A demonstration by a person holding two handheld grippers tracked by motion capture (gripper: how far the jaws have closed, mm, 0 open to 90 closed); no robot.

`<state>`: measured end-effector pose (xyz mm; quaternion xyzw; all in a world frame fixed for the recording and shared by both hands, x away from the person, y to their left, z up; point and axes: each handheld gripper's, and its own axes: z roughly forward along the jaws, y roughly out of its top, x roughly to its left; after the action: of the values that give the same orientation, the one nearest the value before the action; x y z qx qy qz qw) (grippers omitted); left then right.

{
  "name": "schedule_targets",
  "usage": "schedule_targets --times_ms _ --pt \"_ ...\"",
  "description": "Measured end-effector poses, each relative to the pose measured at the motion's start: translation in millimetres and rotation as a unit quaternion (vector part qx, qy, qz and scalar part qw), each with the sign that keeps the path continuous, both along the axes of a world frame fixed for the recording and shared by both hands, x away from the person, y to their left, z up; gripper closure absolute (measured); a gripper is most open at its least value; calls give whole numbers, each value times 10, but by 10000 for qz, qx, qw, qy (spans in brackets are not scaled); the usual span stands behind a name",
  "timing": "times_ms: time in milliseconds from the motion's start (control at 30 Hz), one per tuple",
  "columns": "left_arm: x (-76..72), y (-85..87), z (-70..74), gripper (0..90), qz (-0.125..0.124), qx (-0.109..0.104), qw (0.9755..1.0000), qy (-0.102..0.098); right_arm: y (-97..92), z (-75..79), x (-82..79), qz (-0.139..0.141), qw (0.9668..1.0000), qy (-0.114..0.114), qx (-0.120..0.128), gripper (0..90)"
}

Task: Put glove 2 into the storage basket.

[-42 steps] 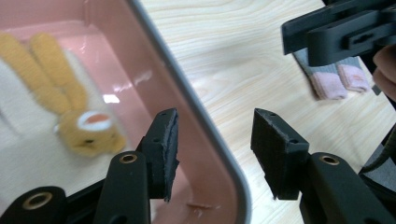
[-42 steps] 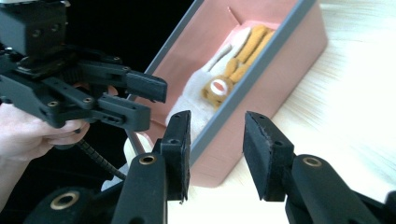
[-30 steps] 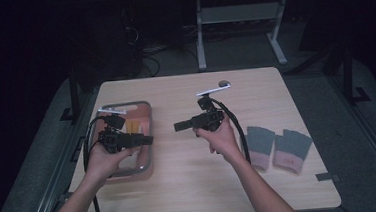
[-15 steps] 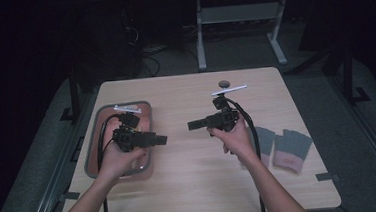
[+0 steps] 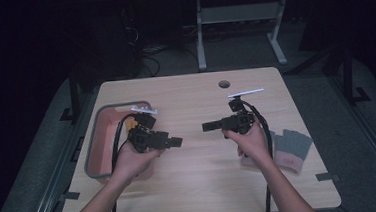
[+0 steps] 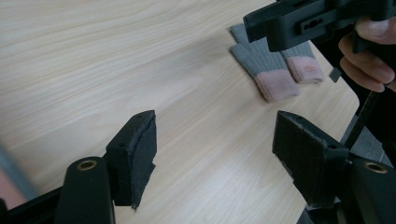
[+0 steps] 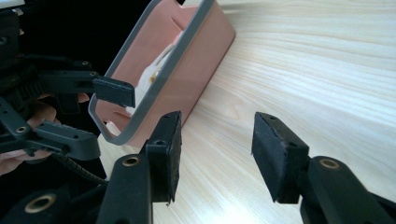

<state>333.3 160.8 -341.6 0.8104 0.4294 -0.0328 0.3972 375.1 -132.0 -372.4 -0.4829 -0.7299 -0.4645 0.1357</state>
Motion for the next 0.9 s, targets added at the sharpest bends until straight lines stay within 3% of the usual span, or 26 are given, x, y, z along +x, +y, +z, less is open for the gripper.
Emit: schedule_targets --times_ms 533,900 --pt "-43 -345 -76 246 -252 -100 9996 -90 -413 -102 -142 -233 9995 98 -204 474" --pt "-94 -584 -144 246 -489 -155 9986 -116 -670 -78 -237 -426 9978 -31 -511 456"
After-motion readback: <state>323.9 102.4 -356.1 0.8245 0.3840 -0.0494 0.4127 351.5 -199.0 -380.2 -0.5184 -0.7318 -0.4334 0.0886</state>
